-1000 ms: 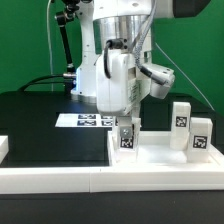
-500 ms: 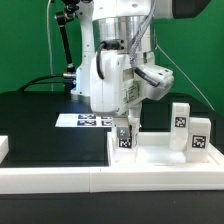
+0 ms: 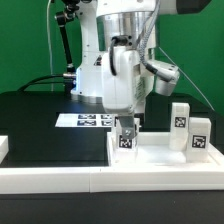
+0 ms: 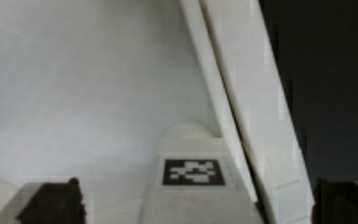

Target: Assemble square table

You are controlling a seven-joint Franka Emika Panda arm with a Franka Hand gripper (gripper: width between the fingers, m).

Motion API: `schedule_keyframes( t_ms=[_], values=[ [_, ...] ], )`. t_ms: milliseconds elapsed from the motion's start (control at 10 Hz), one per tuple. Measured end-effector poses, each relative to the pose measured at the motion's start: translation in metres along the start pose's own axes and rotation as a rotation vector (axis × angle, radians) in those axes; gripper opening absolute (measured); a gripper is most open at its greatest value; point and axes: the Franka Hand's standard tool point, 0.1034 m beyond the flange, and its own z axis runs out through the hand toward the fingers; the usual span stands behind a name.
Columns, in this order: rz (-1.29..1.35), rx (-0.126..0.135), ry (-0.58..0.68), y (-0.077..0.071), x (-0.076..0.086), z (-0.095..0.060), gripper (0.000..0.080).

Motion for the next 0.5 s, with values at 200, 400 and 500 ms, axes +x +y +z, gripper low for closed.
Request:
schedule_keyframes(
  t_ms=[200,400,500],
  values=[
    [-0.011,-0.031,-0.007,0.0030,-0.0101,-0.0020,0.0649],
    [-0.019,-0.026,-0.005,0.0023,-0.0098,-0.0011,0.0649],
    [-0.021,-0.026,-0.005,0.0024,-0.0100,-0.0010,0.0649]
  ],
)
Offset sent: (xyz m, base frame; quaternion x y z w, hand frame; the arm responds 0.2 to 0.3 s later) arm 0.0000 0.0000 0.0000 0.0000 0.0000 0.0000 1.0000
